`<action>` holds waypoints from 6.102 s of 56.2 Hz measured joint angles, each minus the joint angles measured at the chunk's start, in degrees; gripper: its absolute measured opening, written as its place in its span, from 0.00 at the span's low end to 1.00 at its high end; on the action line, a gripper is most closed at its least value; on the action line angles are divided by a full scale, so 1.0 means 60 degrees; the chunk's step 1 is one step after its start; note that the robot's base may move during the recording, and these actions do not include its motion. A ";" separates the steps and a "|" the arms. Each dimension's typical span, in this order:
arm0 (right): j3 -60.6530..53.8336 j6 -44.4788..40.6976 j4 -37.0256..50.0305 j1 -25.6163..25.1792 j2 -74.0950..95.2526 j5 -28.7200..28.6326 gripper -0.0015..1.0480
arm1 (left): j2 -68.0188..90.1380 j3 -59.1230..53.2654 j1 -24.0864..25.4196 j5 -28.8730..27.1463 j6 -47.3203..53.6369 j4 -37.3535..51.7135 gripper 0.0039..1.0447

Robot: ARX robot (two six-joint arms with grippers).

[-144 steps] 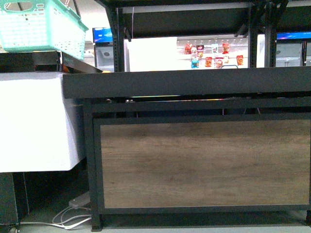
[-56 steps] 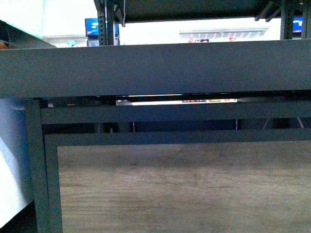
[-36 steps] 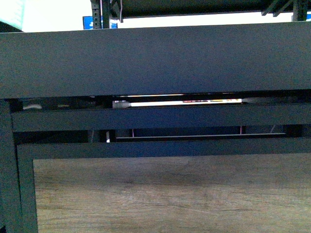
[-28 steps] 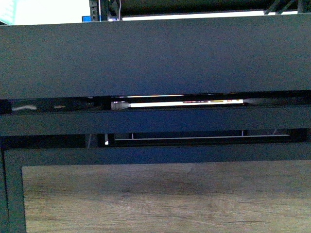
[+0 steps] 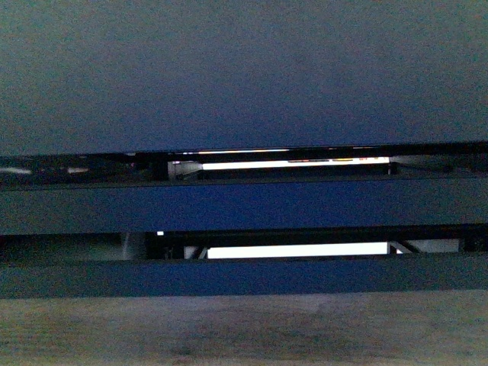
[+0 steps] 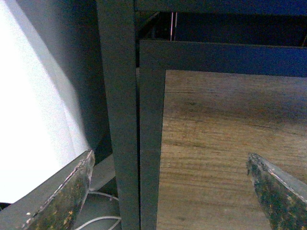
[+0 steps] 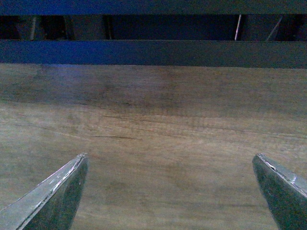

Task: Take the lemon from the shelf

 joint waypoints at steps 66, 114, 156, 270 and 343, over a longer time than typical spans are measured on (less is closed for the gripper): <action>0.0000 0.0000 0.0000 -0.0004 0.0000 -0.0004 0.98 | 0.0000 0.0000 0.0000 0.0000 0.0004 0.0000 0.93; 0.0000 0.0004 0.0000 0.0000 0.0000 -0.0007 0.98 | 0.0000 0.0000 0.0000 0.0000 0.0000 0.0000 0.93; 0.0000 0.0000 0.0000 -0.0004 0.0000 -0.0007 0.98 | 0.0000 0.0000 0.0000 0.0004 0.0004 0.0000 0.93; 0.0000 0.0000 0.0000 0.0000 0.0000 -0.0007 0.98 | 1.6881 1.2196 0.5581 0.6320 -1.1876 0.2200 0.93; 0.0000 0.0000 0.0000 0.0000 0.0000 -0.0007 0.98 | 1.4954 1.2171 0.4874 0.6255 -0.8473 -0.0324 0.15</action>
